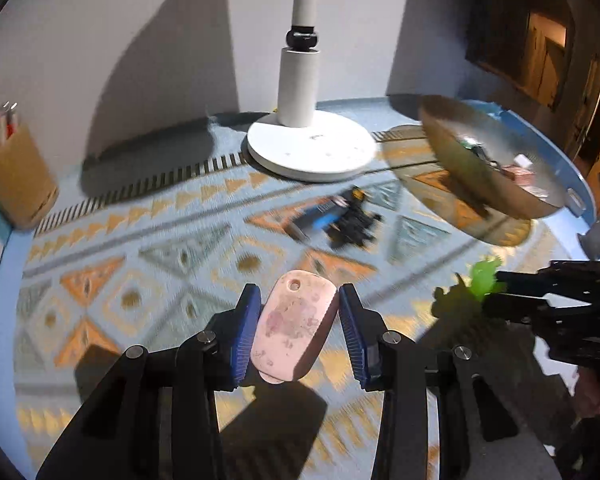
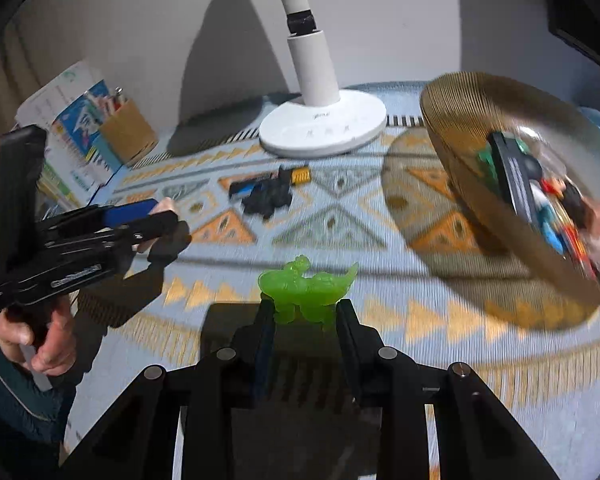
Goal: Organize rigid objects
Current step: 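Grasp the pink case with the left gripper while the right gripper grasps the green dinosaur, then carry the pink case and green dinosaur into the amber bowl and open both grippers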
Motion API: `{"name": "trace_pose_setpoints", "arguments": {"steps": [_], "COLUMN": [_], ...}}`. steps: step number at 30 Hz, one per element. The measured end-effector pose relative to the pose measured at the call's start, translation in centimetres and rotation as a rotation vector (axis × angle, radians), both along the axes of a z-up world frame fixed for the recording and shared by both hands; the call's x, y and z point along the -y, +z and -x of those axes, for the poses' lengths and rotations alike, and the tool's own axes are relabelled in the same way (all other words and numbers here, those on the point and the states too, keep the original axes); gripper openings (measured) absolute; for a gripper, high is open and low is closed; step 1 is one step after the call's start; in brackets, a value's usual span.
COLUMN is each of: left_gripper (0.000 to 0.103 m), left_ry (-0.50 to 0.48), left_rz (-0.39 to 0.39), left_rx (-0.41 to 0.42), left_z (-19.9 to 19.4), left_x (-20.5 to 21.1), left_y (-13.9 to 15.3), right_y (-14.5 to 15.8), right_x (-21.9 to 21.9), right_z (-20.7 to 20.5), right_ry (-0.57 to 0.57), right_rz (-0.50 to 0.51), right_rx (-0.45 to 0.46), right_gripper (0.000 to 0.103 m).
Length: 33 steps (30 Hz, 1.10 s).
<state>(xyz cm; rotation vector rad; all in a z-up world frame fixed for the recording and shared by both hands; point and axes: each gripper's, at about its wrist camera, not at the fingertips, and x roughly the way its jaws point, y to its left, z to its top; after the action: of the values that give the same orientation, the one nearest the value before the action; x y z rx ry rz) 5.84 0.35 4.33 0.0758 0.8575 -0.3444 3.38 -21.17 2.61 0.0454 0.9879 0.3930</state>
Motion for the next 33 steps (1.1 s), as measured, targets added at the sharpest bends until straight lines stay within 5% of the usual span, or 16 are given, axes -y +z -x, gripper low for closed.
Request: {"name": "trace_pose_setpoints", "arguments": {"steps": [10,16,25,28,33], "left_gripper": [0.037,0.037,0.037,0.037,0.037], "left_ry": [0.069,0.044,0.043,0.045,0.063], "left_rz": [0.015,0.014,0.035,0.03,0.013], "left_rx": [-0.025,-0.037,-0.044,-0.044,-0.04], "left_z": [3.3,3.5,3.5,3.5,3.5], "left_x": [0.5,0.9,0.8,0.8,0.9], "left_y": [-2.4,-2.7,-2.9,-2.9,-2.9], "right_y": [-1.5,-1.6,-1.7,-1.8,-0.4], "right_x": [0.6,-0.1,-2.3,-2.9,-2.4], "right_z": [3.0,3.4,1.5,1.7,2.9], "right_ry": [-0.008,-0.012,-0.014,-0.014,-0.012], "right_rz": [0.041,0.089,0.108,0.161,0.138], "right_rx": [-0.022,0.008,0.026,0.058,0.129], "right_gripper": [0.032,0.056,0.057,0.043,0.043]}}
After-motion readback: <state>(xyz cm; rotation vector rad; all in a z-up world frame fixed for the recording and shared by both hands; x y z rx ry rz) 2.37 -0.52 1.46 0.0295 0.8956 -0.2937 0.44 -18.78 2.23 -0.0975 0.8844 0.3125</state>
